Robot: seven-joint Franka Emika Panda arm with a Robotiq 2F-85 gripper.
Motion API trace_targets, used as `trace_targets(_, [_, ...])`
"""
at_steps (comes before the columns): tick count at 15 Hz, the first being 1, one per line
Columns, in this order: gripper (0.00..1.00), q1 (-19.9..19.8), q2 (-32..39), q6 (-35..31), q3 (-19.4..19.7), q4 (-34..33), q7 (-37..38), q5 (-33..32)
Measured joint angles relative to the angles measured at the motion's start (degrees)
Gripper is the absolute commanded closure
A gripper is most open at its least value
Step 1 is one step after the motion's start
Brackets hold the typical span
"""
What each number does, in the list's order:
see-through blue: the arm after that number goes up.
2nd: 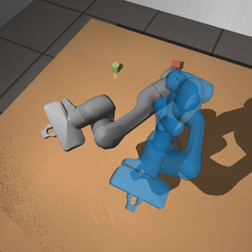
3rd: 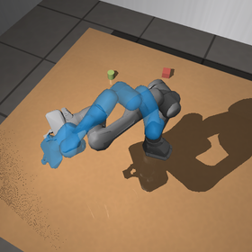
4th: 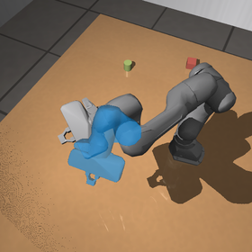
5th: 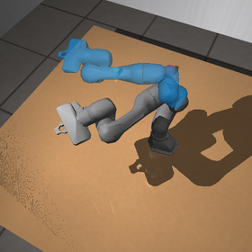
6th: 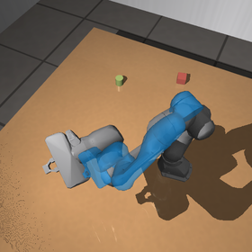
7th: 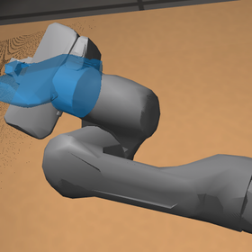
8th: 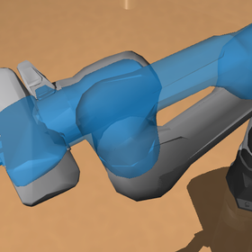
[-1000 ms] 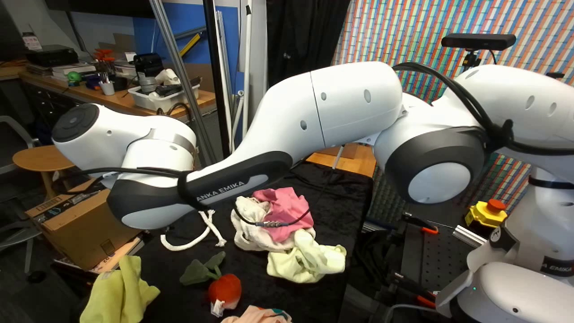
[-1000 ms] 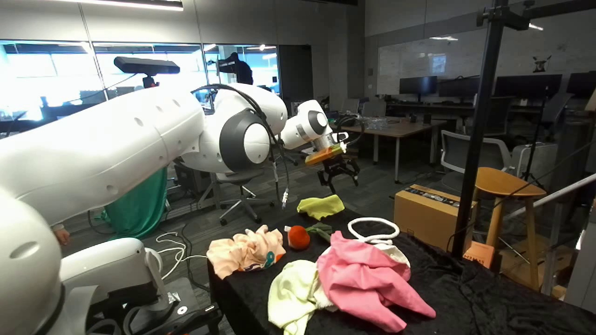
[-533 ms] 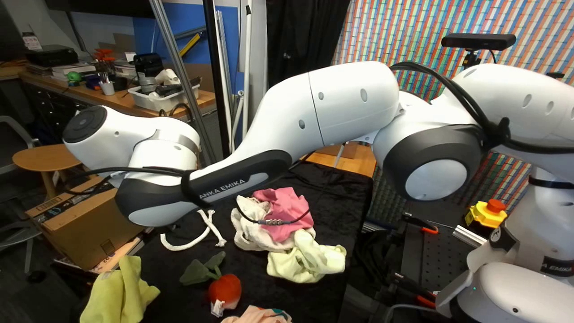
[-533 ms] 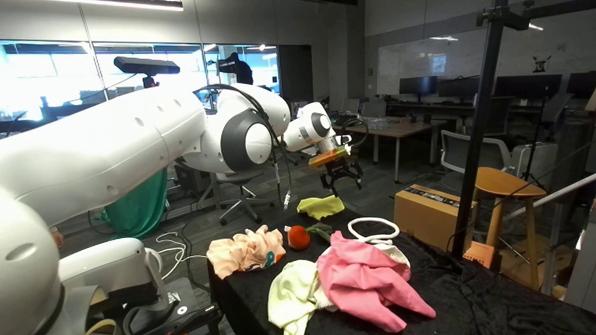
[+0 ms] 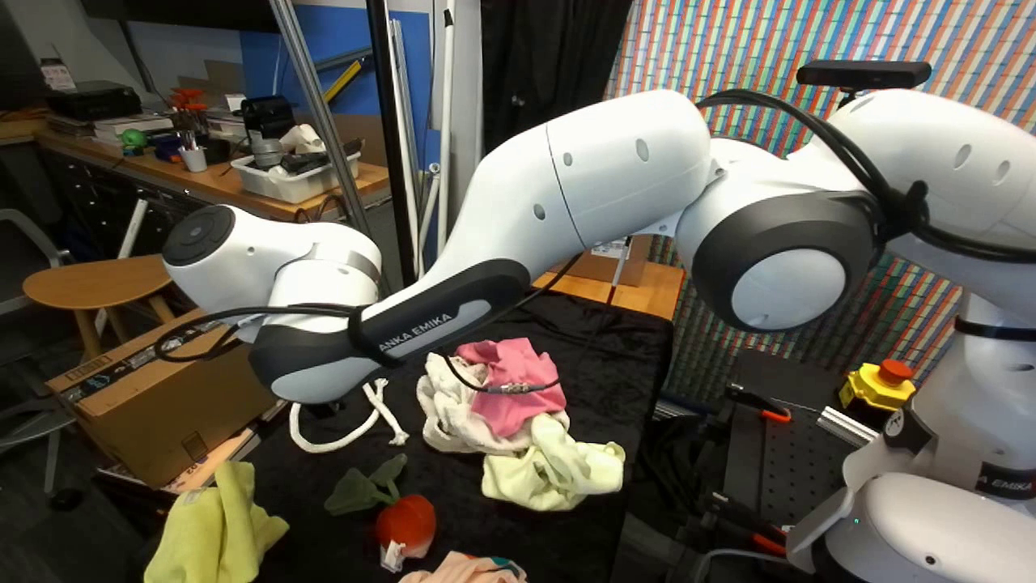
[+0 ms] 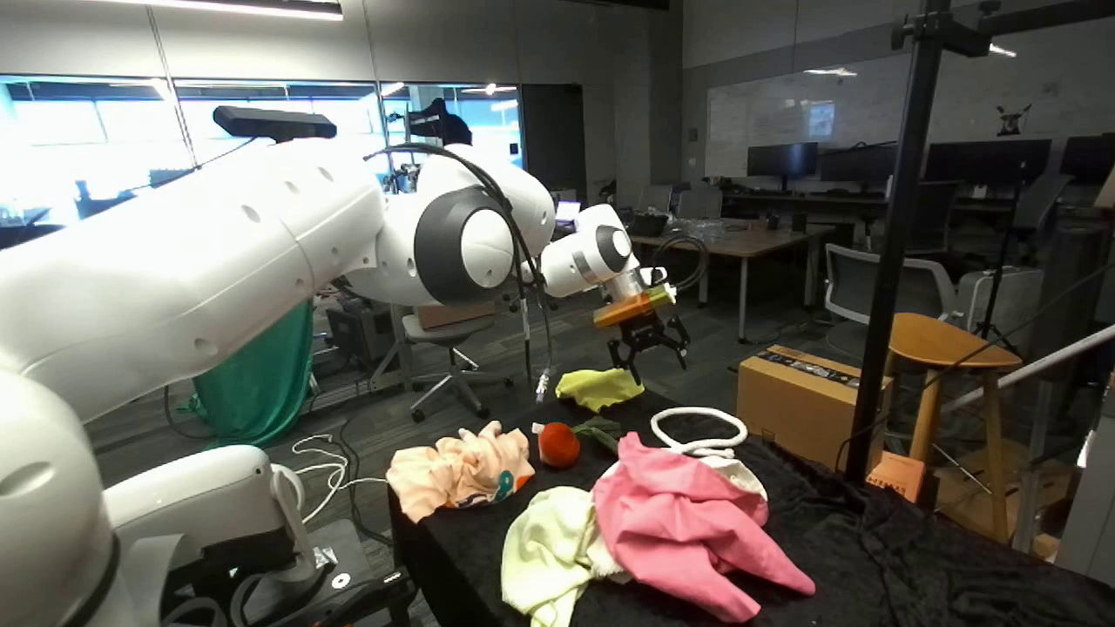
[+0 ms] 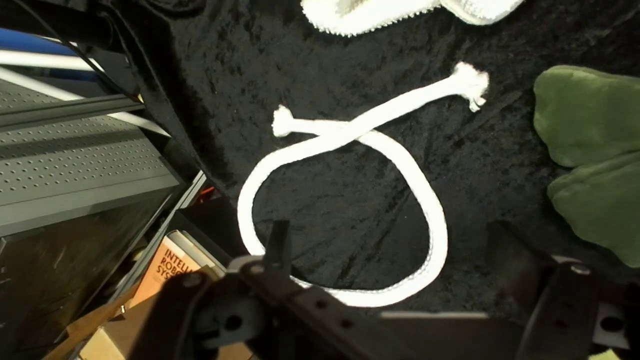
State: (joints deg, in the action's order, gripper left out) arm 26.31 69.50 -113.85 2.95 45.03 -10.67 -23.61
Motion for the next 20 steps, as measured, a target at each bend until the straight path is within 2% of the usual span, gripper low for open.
trace_targets(4, [0.00,-1.3,-4.3,-7.9,0.0,10.4,-2.0,-0.5])
trace_targets(9, [0.00,-1.4,-9.4,-24.4,0.1,23.5,-1.4,-1.2])
trace_targets(12, [0.00,-0.9,-12.2,-31.7,0.3,30.2,0.5,-1.4])
trace_targets(15, [0.00,-0.7,-14.3,-36.0,0.2,35.0,2.5,-1.7])
trace_targets(20, [0.00,-0.7,-16.4,-39.8,-0.5,39.5,2.1,-3.4])
